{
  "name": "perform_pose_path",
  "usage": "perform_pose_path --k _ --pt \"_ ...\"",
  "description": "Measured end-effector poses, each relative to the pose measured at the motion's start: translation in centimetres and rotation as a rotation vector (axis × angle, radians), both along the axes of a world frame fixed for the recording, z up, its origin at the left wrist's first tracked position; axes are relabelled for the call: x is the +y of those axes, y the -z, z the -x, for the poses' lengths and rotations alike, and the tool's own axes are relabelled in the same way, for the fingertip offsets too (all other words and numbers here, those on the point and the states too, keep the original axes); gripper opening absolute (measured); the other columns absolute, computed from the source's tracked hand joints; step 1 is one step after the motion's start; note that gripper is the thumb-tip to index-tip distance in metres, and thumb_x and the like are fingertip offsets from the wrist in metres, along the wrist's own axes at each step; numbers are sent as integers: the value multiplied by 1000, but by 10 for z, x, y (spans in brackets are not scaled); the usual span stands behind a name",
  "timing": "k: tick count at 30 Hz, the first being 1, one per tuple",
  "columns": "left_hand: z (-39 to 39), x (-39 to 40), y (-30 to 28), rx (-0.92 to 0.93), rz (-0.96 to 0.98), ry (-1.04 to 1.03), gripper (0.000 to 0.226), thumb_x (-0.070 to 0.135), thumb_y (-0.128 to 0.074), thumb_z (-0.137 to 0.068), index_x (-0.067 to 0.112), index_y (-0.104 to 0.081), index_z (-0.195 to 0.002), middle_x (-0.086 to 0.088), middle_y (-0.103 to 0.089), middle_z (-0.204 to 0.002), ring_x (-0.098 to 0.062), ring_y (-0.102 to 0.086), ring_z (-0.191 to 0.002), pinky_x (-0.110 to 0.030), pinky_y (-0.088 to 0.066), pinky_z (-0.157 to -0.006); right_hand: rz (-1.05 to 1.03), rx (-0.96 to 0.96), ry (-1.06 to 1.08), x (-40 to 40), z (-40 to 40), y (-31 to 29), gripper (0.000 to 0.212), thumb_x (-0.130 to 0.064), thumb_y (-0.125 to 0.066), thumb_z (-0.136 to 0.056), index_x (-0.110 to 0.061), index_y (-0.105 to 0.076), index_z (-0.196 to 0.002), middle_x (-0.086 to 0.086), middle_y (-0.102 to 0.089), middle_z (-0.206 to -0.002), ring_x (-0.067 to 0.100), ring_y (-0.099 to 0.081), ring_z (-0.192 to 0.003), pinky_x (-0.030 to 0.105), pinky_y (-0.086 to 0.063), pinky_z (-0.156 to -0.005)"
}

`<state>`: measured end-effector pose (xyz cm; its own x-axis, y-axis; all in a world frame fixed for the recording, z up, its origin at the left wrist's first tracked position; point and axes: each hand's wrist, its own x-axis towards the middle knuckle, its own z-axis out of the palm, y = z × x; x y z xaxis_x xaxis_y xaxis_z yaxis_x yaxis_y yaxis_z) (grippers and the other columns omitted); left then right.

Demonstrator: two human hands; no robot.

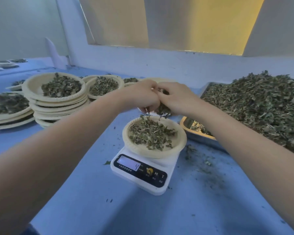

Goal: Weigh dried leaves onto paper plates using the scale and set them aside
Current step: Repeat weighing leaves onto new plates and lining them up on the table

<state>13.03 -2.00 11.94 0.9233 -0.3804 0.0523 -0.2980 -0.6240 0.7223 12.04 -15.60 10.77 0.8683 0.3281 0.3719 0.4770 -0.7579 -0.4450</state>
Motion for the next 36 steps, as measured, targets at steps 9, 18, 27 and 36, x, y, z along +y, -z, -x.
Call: perform_pose_path --k 9,18,27,36 --pt "4 37 5 73 -65 24 25 4 -60 -77 25 -59 -92 3 -59 -92 -13 -60 -87 -29 -55 -71 36 100 27 5 -3 3 43 -63 -45 -89 -29 -71 -90 6 -70 -88 10 -66 -53 32 -58 -55" --pt "5 34 15 -24 -22 -40 32 6 -54 -83 16 -61 -113 0 -61 -81 -11 -58 -79 -30 -54 -72 20 97 25 1 -1 17 27 -49 -52 -90 -31 -70 -83 -8 -69 -77 11 -66 -53 18 -49 -45" --pt "9 31 27 -19 76 -46 31 3 -52 -82 13 -63 -109 -2 -66 -89 -12 -57 -79 -25 -49 -70 23 89 -7 6 -1 24 25 -37 -52 -92 -28 -70 -78 -11 -69 -65 6 -62 -47 14 -46 -42" --pt "5 26 33 -56 131 -42 22 4 -55 -82 18 -67 -94 3 -65 -80 -8 -57 -71 -14 -47 -59 17 110 2 -2 -1 27 22 -38 -53 -92 -28 -69 -81 -16 -64 -58 -1 -58 -49 7 -40 -47"
